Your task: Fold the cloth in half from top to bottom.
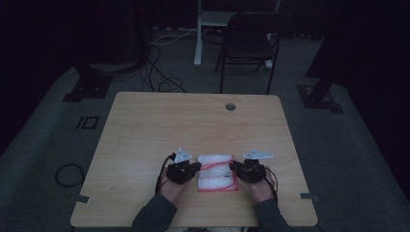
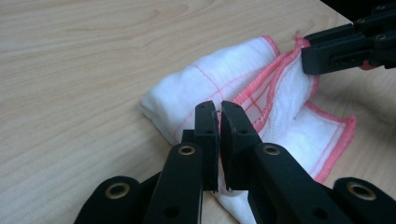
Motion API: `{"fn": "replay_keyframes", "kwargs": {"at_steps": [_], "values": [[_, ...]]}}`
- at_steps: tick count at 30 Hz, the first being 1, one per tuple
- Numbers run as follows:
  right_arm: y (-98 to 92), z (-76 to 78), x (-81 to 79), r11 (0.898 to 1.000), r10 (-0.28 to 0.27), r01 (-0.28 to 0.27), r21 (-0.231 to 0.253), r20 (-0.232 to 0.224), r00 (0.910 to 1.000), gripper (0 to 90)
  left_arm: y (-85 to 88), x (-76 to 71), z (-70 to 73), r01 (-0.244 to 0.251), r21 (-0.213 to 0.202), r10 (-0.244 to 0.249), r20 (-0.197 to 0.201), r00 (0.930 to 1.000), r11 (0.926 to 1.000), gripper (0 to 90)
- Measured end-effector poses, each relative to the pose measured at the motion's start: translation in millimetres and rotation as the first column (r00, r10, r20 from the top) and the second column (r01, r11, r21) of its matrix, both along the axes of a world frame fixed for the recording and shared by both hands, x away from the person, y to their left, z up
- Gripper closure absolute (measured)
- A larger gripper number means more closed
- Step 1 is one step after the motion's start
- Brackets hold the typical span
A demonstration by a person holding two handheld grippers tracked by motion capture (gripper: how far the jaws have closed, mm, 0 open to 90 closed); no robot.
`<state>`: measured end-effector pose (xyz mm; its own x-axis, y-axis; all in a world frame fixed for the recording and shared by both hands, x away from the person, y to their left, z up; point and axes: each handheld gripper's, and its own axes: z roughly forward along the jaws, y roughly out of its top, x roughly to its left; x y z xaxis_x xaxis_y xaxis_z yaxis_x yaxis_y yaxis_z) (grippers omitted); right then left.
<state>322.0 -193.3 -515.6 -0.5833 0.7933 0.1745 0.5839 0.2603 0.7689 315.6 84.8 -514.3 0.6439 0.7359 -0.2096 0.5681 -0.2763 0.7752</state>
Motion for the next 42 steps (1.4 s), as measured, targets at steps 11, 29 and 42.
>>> {"fn": "replay_keyframes", "kwargs": {"at_steps": [11,29,42], "values": [[-8.2,3.5,-14.2,1.0,0.013,-0.013,0.026,0.023,0.9997,74.7,-0.3,-17.2,-10.0,0.024,0.011,-0.024,-0.005,0.9997,0.9997,85.5],[-17.8,9.1,-14.9,0.998,-0.024,0.021,0.056,0.052,0.9984,72.7,3.6,-37.0,-7.2,0.062,0.006,-0.062,0.011,0.998,0.998,82.4],[-18.8,7.6,-14.4,0.998,-0.03,0.026,0.065,0.051,0.9982,72.9,5.9,-37.9,-9.2,0.058,0.01,-0.058,0.012,0.9983,0.9983,82.4]]}}
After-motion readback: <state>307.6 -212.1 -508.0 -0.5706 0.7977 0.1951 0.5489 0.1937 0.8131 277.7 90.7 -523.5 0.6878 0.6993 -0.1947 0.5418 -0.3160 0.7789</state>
